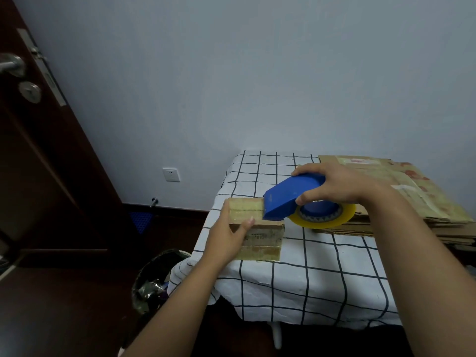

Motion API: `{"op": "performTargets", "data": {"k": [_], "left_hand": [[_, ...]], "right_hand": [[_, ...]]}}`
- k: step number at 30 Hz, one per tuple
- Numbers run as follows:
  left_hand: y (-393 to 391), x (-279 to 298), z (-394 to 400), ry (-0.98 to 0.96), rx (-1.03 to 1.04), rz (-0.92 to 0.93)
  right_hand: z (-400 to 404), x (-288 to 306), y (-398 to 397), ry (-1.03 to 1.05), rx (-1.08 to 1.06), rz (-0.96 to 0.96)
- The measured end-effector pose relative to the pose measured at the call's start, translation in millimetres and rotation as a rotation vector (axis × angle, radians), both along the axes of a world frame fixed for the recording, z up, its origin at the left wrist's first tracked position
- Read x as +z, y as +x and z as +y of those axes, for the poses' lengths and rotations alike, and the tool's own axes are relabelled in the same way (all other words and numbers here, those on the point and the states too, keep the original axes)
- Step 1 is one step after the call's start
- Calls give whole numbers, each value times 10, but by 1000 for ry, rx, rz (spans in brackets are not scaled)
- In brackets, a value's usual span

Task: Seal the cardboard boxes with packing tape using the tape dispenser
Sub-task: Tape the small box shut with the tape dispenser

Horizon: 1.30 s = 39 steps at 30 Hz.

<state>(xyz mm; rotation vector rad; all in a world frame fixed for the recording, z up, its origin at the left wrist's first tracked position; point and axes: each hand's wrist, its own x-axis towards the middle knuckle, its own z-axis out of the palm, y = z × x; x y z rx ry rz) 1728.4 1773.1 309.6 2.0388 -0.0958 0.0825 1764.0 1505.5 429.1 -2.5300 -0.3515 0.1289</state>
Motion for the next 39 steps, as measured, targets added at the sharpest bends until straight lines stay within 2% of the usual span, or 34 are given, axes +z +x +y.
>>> {"op": "performTargets", "data": {"k": [5, 9, 15, 18, 20, 22, 25, 28, 31, 39], "left_hand": [[125, 22, 82, 197, 12, -49], [248, 157, 242, 180, -32, -78], [410, 185, 447, 204, -142, -13], [389, 93, 446, 437, -158, -28], [356, 68, 395, 598, -134, -160], [331, 78, 314, 689, -199, -309], [313, 76, 213, 865, -334, -352], [345, 71, 181, 994, -304, -407], [365, 74, 129, 996, -285, -454], [411, -17, -8, 931, -165, -435]], "right_hand": [[-25, 7, -67, 9, -28, -47], [-37, 46, -129, 57, -35, -89], [132, 19, -220, 59, -65, -98], [202, -128, -266, 69, -81, -54], [213, -198, -293, 102, -101, -51], [212, -210, -308, 109, -115, -68], [213, -217, -330, 82, -120, -91], [230, -244, -354, 26, -154, -99], [285, -273, -357, -21, -187, -129], [286, -339, -347, -113, -56, -163]]}}
